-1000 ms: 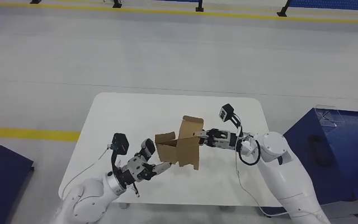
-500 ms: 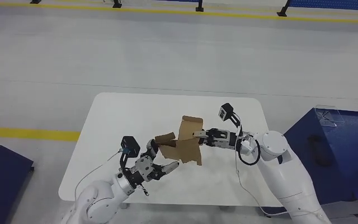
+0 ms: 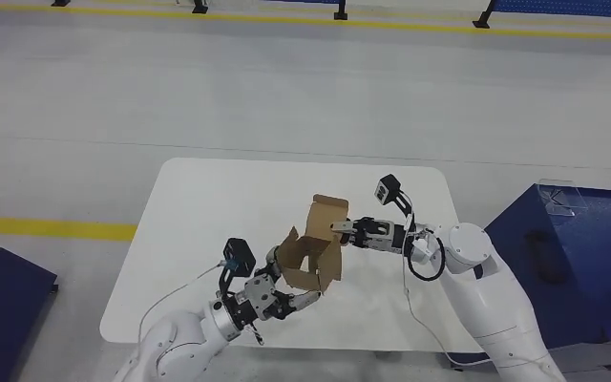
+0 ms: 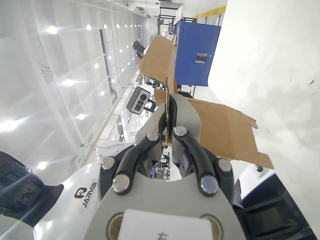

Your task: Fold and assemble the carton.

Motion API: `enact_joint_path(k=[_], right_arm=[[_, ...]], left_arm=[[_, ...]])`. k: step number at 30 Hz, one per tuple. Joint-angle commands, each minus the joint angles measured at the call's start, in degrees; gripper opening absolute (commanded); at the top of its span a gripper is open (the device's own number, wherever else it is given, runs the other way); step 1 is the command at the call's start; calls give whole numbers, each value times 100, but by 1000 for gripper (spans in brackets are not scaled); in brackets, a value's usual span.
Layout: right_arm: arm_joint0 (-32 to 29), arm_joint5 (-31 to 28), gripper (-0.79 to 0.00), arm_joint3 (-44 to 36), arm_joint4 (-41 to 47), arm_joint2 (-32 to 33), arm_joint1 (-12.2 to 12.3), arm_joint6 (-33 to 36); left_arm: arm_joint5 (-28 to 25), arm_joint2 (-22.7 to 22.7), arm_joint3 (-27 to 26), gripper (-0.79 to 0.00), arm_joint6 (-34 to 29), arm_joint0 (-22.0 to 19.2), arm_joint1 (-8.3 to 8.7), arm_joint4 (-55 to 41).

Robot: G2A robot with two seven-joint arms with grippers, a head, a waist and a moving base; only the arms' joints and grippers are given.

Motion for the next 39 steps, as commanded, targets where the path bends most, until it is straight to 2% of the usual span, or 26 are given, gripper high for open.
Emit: enact_joint_path(k=[1,7,10,16,39], right_arm=[[1,-19,-785,15,18,-3,-1,1],[-41,61,-785,14,161,-112,-15,131],[-44,189,-785,15,403,-244,-41,345],[-33,199,-785,51,465,-358,-70,253],[-31,200,-785,57,471,-352,-70,233]], left_arm=[[-191,117,-88,0,-185,43,5,-120],[-303,302,-269,0,-410,69,8,-122],[-266,437,-266,0,-457,-1,-9,-89],[-207,634,-154,0,-513,-186,-44,-36],[-204,624,-112,0,-550,-223,-42,-90]])
